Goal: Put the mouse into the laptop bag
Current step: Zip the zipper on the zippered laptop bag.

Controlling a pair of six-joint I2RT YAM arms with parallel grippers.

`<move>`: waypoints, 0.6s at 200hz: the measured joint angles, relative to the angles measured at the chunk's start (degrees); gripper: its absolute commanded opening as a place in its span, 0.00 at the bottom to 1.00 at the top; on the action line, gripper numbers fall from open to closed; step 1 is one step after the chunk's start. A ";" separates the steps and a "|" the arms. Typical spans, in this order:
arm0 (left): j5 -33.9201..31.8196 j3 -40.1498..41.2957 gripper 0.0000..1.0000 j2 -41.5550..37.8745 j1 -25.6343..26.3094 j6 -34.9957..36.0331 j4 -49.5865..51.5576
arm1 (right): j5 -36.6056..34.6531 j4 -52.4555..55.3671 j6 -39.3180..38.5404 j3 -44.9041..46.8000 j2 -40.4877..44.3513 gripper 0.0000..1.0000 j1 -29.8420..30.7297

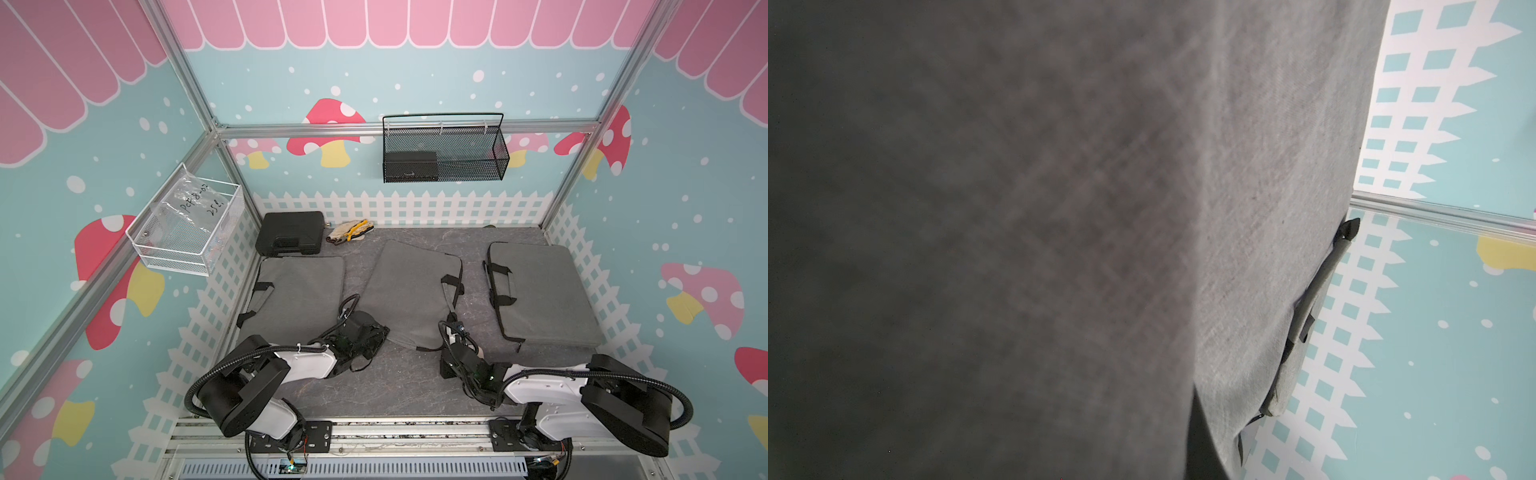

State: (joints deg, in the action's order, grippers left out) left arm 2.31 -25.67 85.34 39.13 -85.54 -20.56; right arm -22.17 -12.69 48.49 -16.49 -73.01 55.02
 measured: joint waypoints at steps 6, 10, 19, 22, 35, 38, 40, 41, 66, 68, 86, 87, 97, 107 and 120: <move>0.11 0.00 0.00 -0.02 -0.02 0.09 0.00 | 0.13 0.28 0.00 0.02 0.59 0.00 -0.17; 0.15 0.00 0.00 -0.02 -0.07 0.13 -0.02 | 0.20 0.31 -0.02 0.02 0.83 0.00 -0.26; 0.33 -0.02 0.00 -0.02 -0.07 0.35 -0.07 | 0.24 0.52 -0.02 0.02 1.33 0.00 -0.42; 0.37 -0.09 0.00 -0.02 -0.09 0.48 -0.04 | 0.26 0.61 -0.04 0.02 1.49 0.00 -0.46; 0.83 -0.48 0.00 -0.02 -0.31 1.01 0.50 | 0.63 0.76 -0.52 0.02 1.88 0.00 -0.63; 1.11 -0.74 0.00 -0.02 -0.55 1.31 0.92 | 0.74 0.76 -0.85 0.04 1.99 0.00 -0.70; 1.25 -0.83 0.00 -0.02 -0.61 1.42 1.05 | 0.81 0.76 -0.96 0.04 2.05 0.00 -0.70; 1.38 -0.94 0.00 -0.02 -0.68 1.51 1.20 | 0.83 0.79 -1.01 0.04 2.12 0.00 -0.72; 4.96 -5.29 0.00 0.70 -3.82 4.79 6.21 | 1.66 0.61 -2.54 0.04 3.50 0.00 -0.74; 5.29 -5.81 0.00 0.83 -4.02 5.09 6.67 | 1.68 0.57 -2.62 0.04 3.63 0.00 -0.74; 7.15 -10.45 0.00 1.99 -5.53 8.31 11.13 | 1.49 0.26 -2.89 0.22 4.92 0.00 -0.76; 7.21 -10.62 0.00 2.03 -5.55 8.41 11.30 | 1.49 0.24 -2.89 0.24 4.96 0.00 -0.76; 7.85 -13.25 0.00 2.82 -5.84 10.36 13.77 | 1.18 0.28 -2.84 0.57 5.75 0.00 -0.50; 8.52 -15.61 0.00 3.82 -6.05 12.02 15.91 | 0.70 0.42 -2.84 0.85 6.23 0.00 -0.02; 9.86 -18.49 0.00 5.75 -6.71 14.21 18.47 | 0.07 0.57 -2.89 0.87 6.03 0.00 1.14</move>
State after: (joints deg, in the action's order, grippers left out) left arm 12.16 -44.16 91.09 32.42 -71.33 -2.09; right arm -22.11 -12.12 45.60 -15.62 -66.98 56.16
